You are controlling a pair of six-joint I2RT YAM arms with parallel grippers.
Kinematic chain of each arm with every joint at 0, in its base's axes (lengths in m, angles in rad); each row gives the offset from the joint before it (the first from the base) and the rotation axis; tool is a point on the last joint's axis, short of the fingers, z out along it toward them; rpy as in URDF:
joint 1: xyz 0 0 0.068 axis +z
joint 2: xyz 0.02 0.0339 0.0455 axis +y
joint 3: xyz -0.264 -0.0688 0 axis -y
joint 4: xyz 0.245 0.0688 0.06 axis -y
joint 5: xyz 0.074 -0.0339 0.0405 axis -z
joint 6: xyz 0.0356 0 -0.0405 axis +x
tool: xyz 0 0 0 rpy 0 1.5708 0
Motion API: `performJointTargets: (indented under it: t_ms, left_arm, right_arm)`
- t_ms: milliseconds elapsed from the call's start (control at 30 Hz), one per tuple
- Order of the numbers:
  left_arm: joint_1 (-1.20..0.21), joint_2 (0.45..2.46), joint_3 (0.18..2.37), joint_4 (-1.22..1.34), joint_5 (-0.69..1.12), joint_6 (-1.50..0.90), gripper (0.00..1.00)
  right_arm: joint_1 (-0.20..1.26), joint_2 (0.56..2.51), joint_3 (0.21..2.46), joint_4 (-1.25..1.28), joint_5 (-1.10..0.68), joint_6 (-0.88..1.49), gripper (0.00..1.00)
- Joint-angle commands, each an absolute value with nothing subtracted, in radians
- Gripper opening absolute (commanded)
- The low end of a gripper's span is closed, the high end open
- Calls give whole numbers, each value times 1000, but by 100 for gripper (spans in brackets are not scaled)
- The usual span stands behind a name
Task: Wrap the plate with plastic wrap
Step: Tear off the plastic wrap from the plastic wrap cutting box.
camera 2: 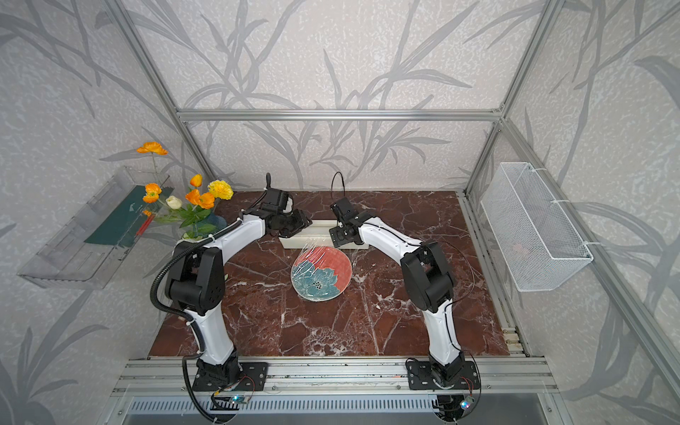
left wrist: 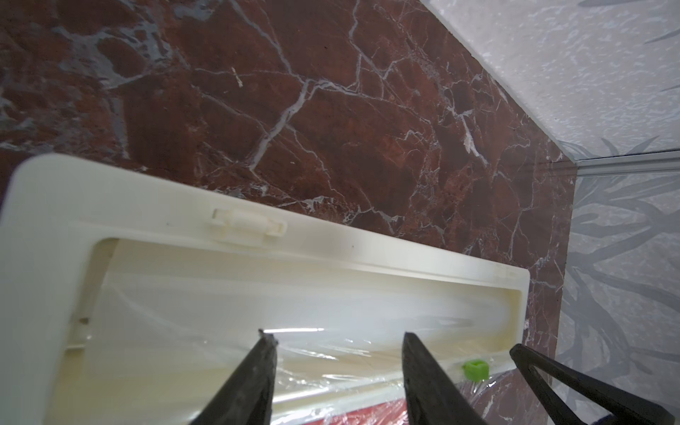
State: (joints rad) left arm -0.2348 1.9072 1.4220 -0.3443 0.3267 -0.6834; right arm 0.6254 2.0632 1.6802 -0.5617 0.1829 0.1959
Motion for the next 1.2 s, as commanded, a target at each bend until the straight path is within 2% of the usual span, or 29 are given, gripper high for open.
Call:
performJointTargets:
  t_ms: [0, 133, 467, 1167]
  left_arm:
    - [-221, 1928, 1402, -326, 336, -674, 54]
    - [-215, 1937, 1394, -326, 338, -672, 54]
    - [-212, 1941, 1385, -333, 341, -666, 54]
    - [-210, 1944, 1375, -338, 344, -658, 54]
  right_arm:
    - [621, 2069, 1696, -597, 271, 153, 87]
    - [621, 2078, 1698, -607, 286, 158, 87]
    - [620, 2044, 1708, -565, 170, 189, 88]
    - [600, 2175, 1835, -690, 274, 150, 88]
